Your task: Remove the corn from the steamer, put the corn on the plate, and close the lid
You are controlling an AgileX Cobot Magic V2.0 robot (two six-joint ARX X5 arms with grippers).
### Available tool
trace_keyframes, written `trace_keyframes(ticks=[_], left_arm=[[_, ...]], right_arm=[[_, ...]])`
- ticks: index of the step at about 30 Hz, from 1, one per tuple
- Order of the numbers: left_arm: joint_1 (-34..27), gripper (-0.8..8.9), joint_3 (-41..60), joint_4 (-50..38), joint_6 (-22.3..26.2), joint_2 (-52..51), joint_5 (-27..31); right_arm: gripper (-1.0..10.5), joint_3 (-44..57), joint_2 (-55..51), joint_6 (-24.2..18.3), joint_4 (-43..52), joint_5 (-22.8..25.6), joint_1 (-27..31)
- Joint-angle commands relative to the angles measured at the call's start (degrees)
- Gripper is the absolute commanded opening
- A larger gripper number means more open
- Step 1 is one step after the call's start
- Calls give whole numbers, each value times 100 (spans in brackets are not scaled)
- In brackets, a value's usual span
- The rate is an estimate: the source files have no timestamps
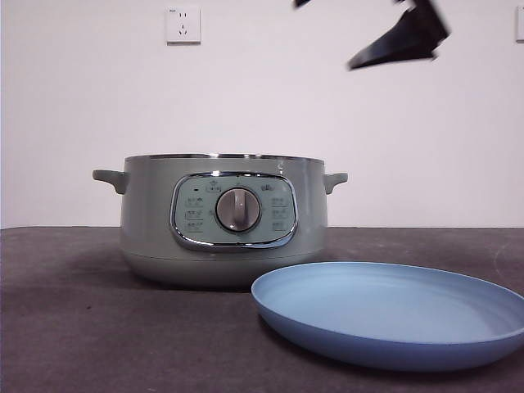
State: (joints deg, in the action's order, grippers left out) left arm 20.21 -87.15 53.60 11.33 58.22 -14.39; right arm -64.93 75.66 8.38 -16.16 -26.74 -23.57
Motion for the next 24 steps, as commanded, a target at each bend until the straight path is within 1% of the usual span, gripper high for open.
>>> trace_keyframes(ticks=[1,3,5,10,12,15,18,21,24], left_arm=[[-11,-6,-15,-179,85,-350,85],[-11,-6,-15,-105,81,-533,125],[-11,-6,-15,24,72,-717,133],[-11,-6,-15,450,68,-1078,385],[-11,-6,-15,522,35,-1224,376],[-11,-6,-15,584,-42,-1412,378],[-11,-6,-15,621,-107,-1547,380],[-11,-6,-15,693,-105,-1604,380],[-9,-6,-15,734,-103,-1604,380]], right_arm=[[567,-131,407,258,389,240,-262],[567,-328,684,256,457,470,-426],[567,-619,1008,251,452,590,-560],[567,-1547,1891,254,385,704,-817],[567,-2011,2295,229,212,911,-894],[567,-2691,2883,192,-155,953,-955],[567,-3254,3410,15,-492,1244,-1001],[567,-3609,3827,-96,-667,1502,-1082],[566,-3729,4105,-162,-669,1591,-1139]])
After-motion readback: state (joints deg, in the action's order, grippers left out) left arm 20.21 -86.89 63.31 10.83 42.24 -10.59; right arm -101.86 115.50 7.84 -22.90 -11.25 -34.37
